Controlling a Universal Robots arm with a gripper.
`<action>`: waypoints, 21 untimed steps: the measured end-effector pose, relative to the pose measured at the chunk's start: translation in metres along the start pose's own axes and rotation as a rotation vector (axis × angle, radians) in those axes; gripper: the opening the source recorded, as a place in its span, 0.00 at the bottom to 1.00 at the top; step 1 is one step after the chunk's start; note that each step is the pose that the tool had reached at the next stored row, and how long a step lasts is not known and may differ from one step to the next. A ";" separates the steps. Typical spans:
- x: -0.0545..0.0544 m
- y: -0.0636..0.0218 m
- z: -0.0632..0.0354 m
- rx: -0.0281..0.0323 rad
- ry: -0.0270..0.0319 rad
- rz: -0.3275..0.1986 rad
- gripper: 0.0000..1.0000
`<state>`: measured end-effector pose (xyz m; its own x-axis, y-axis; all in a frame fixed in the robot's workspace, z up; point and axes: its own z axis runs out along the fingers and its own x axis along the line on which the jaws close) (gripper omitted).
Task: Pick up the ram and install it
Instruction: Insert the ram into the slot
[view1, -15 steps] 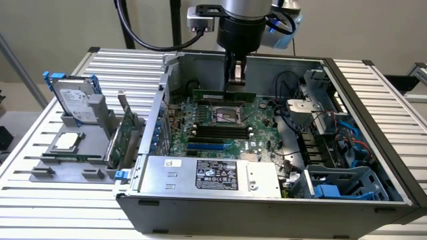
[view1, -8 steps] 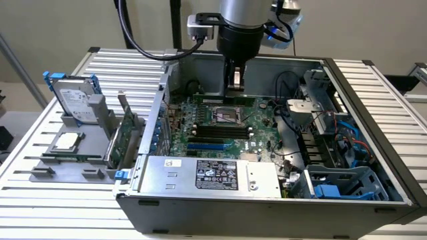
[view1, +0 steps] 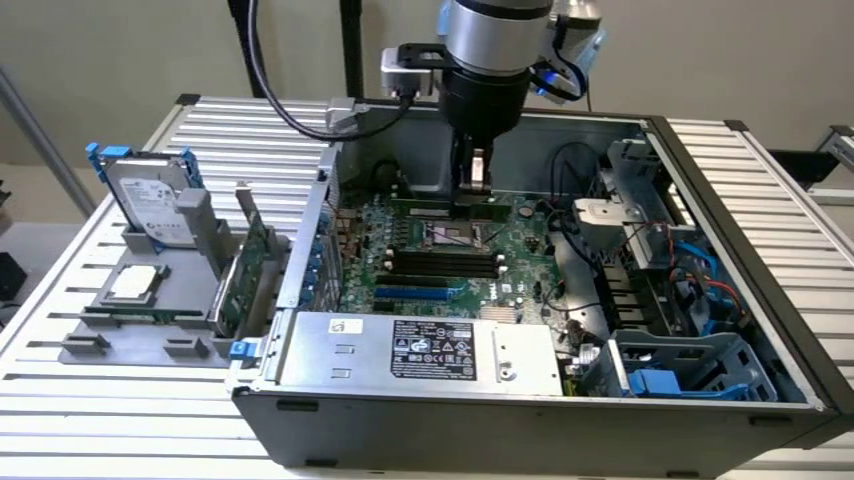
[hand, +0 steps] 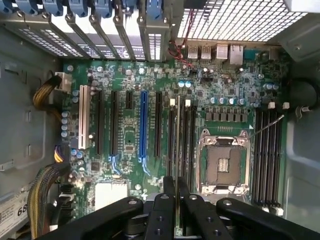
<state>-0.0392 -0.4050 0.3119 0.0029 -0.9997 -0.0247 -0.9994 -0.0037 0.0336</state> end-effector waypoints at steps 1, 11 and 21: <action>0.000 -0.0010 0.0018 0.0000 0.0000 0.000 0.00; 0.000 -0.0026 0.0201 0.0001 0.0000 0.000 0.00; -0.003 -0.0032 0.0384 0.0000 0.0031 0.000 0.00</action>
<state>-0.0372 -0.4013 0.2735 0.0029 -0.9998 -0.0216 -0.9994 -0.0036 0.0336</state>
